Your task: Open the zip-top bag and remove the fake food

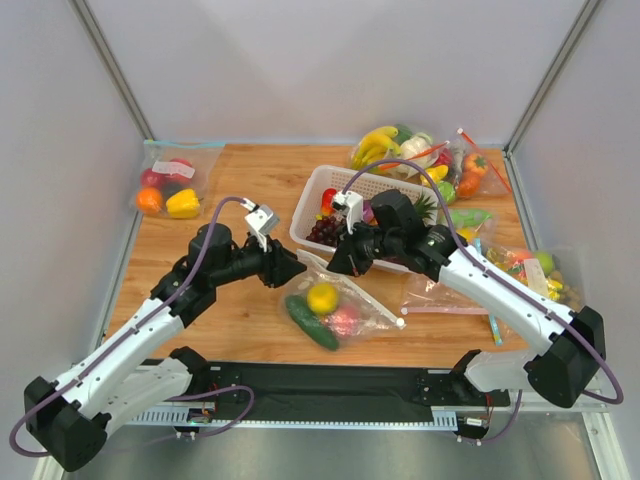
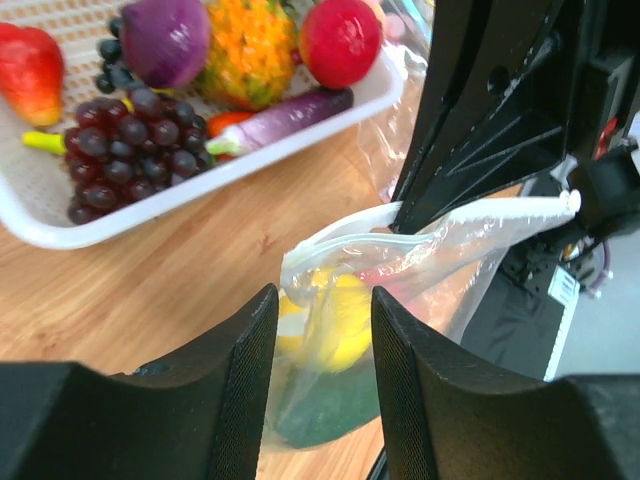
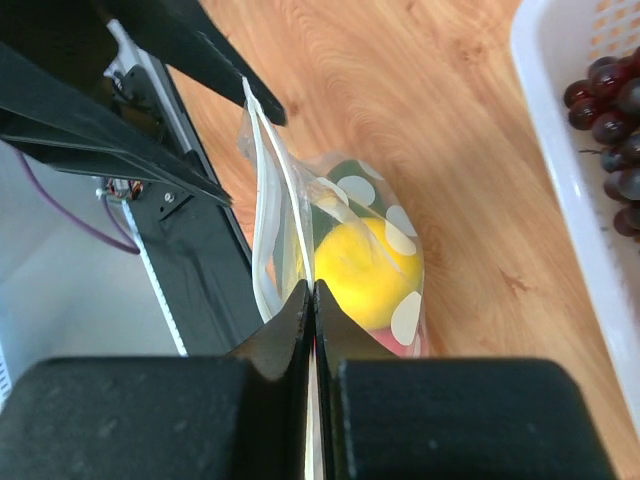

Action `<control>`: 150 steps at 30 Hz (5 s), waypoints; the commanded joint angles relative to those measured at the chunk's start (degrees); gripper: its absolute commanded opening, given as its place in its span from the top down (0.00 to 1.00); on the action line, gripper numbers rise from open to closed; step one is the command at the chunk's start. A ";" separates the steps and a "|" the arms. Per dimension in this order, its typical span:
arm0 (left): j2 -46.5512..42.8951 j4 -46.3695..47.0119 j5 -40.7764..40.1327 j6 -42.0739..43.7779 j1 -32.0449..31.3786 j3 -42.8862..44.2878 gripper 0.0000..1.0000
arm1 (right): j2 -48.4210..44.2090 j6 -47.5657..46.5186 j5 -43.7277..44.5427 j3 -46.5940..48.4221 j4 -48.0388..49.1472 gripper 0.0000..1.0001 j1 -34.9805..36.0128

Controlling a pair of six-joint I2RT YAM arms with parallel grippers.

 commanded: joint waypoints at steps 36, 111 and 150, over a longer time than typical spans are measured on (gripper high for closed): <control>3.79 -6.51 -12.79 -30.63 -7.31 5.70 0.43 | -5.17 0.23 19.35 0.23 3.63 1.00 11.82; 17.76 -6.34 -25.26 -8.05 -27.44 16.86 0.53 | -34.00 20.00 34.91 -17.61 -7.10 1.00 4.26; 41.05 15.19 -31.43 -8.57 -29.90 16.50 0.01 | -35.76 20.53 30.69 -19.11 -4.03 1.00 6.02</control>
